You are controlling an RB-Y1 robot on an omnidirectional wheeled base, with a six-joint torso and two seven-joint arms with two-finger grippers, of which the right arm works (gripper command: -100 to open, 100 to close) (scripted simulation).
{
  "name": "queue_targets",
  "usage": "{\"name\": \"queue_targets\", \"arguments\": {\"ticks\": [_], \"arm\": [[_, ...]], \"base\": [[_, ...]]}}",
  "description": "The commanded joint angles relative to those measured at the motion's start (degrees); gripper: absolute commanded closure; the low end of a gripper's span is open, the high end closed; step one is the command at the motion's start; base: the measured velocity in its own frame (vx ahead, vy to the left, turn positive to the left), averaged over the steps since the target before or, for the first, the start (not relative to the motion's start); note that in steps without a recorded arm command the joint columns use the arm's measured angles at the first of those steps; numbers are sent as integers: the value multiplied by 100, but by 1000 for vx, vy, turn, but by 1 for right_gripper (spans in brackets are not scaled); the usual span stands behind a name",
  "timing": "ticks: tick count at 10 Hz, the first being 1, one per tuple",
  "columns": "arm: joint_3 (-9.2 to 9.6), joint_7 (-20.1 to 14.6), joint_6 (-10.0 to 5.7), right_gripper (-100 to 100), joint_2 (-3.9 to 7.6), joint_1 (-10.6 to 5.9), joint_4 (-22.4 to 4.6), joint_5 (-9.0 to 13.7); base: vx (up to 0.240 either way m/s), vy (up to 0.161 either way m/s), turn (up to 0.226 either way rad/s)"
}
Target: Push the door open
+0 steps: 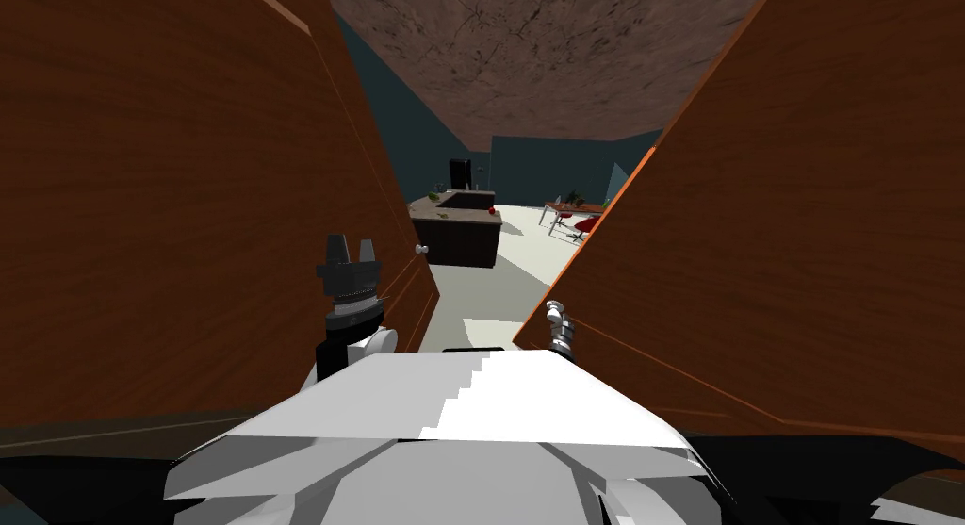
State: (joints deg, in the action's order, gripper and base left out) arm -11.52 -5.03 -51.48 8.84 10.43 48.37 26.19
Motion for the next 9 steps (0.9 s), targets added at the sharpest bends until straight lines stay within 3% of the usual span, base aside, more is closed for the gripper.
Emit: {"name": "queue_targets", "arguments": {"ticks": [1, 6, 8, 9], "arm": [[6, -286, -39, 100, -29, -28, 94, 70], [23, -992, -2, 100, -162, -18, 225, 261], [23, -1017, -2, 100, -162, -18, 225, 261], [29, -1253, 10, 100, -206, -15, 268, 323]], "base": [[44, -24, -8], [47, -33, -10], [29, -20, 3], [29, -13, -18]]}}
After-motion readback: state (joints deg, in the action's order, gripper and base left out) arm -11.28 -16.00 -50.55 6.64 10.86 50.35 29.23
